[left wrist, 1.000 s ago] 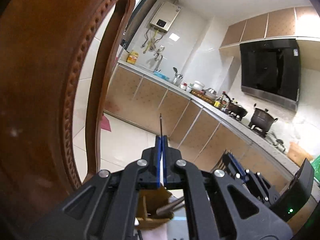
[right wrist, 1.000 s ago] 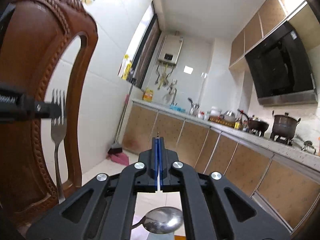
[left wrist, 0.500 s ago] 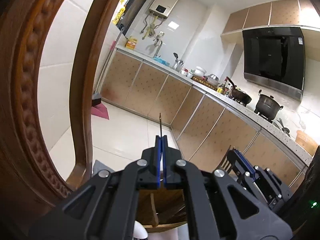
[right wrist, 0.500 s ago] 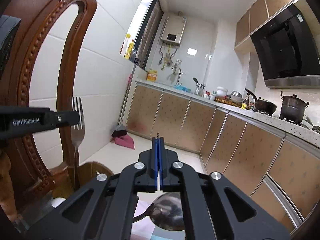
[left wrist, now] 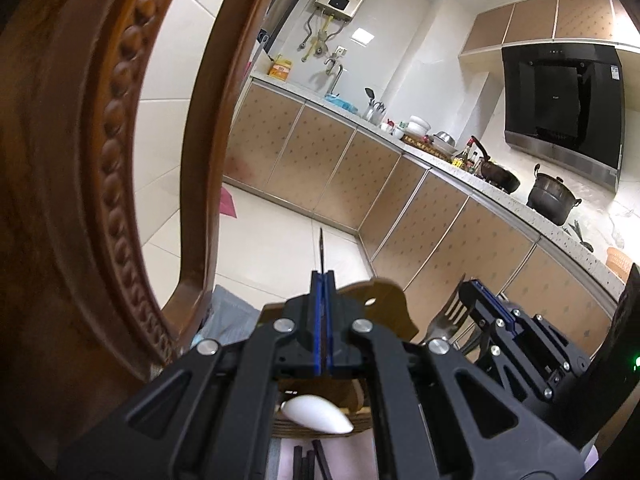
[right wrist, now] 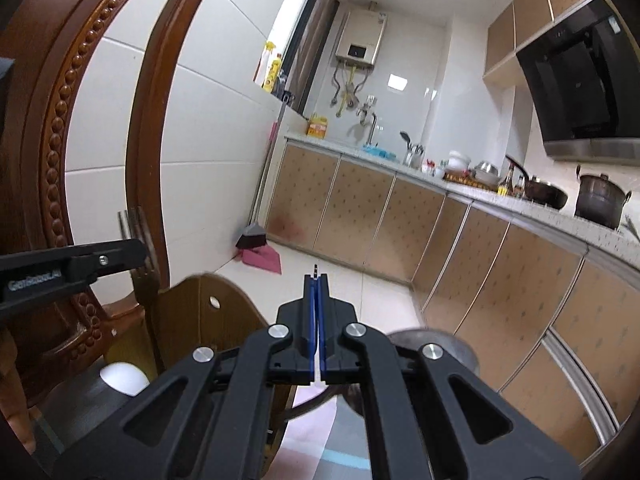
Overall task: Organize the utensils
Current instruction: 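Lift both forks, lower them into the wooden holder and open both tools, then grasp a black chopstick with the left tool while the right tool grasps another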
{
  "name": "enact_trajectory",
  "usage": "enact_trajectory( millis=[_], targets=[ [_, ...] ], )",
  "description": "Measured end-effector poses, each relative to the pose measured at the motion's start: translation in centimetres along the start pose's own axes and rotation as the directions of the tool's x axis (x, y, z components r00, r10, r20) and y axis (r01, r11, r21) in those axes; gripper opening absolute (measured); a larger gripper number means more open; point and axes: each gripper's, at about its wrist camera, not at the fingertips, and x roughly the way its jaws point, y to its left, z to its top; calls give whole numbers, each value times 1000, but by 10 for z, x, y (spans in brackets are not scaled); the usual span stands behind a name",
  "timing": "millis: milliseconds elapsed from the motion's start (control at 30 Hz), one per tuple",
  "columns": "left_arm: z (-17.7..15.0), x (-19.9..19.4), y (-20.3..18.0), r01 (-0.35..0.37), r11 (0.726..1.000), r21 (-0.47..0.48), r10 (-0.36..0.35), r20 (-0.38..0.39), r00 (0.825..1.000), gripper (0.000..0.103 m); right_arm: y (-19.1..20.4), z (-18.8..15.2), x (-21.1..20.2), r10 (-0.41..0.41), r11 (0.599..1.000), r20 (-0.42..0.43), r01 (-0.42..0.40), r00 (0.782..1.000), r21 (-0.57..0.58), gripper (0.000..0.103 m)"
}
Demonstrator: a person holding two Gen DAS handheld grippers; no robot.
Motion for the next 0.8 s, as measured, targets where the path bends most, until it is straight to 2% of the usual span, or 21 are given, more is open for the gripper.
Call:
enact_trajectory(
  millis=[67,167,233,300,367,433,500,567,633,667,733,800],
  targets=[
    [-2,-5,0,-8,1000,4,8,4,1000,2,-1,-1,-2,4,1000,-8,-4,1000,9,2],
    [-3,-11,-3,-21,1000,16,21,10,1000,2,-2,-1,-7,0,1000,-14,1,1000,18,12],
    [-2,-16,-6,-31,999,31,30,13,999,7,-4,-1,-14,13,999,-7,-13,1000,36,29],
    [-4,-23,-7,-39,998,39,39,18,999,18,-7,0,-24,26,998,1,-26,1000,55,34],
    [-5,-32,-9,-42,998,48,41,24,999,25,-13,2,-40,43,996,16,-44,999,78,34],
    [-8,-47,-12,-70,995,69,68,40,997,32,-20,4,-61,65,993,39,-69,997,97,37],
    [-12,-62,-16,-87,993,86,83,45,996,43,-32,4,-90,87,990,72,-95,994,109,41],
    [-20,-79,-19,-105,989,107,101,40,994,47,-44,-1,-118,103,986,81,-113,991,120,42],
    [-32,-94,-23,-103,983,152,102,16,995,54,-60,-16,-145,95,984,72,-105,993,144,42],
    [-42,-97,-28,-99,974,202,106,-25,994,57,-66,-25,-154,78,983,66,-88,995,162,42],
    [-67,-95,-38,-108,945,308,149,-111,983,57,-80,-52,-161,59,974,-8,-56,998,221,42],
    [-96,-90,-44,-111,918,382,195,-189,963,58,-87,-78,-144,87,964,-150,-46,985,260,42]
  ],
)
